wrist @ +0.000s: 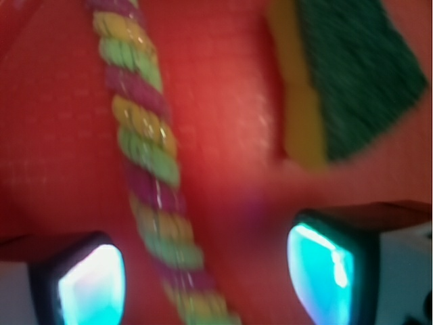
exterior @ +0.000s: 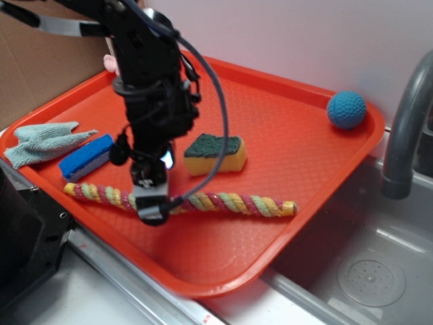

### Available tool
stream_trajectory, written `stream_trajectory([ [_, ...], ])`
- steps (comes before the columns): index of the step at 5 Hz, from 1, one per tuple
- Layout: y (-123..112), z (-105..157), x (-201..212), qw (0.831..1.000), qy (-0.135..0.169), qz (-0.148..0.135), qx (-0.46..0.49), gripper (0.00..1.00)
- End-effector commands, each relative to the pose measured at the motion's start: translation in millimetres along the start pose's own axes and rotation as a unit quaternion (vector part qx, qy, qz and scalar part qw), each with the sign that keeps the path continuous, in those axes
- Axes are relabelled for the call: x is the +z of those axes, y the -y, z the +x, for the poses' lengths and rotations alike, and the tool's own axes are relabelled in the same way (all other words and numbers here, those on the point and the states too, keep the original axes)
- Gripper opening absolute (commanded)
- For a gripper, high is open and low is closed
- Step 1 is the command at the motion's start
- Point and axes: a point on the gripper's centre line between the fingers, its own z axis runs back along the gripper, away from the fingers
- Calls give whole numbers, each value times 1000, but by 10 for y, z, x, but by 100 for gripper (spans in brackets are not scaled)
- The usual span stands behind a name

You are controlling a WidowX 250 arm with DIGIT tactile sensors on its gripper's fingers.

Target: Grab the multicolored rope.

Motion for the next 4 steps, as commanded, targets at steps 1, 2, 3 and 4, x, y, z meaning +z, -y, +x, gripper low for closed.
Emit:
stream_trajectory([
  [1, 150, 177, -111, 998, 28, -19, -52, 100],
  [2, 144, 181, -120, 999, 23, -19, -45, 9],
  [3, 137, 181, -97, 999, 18, -15, -43, 0],
  [4, 135, 174, -81, 999, 11, -6, -38, 0],
])
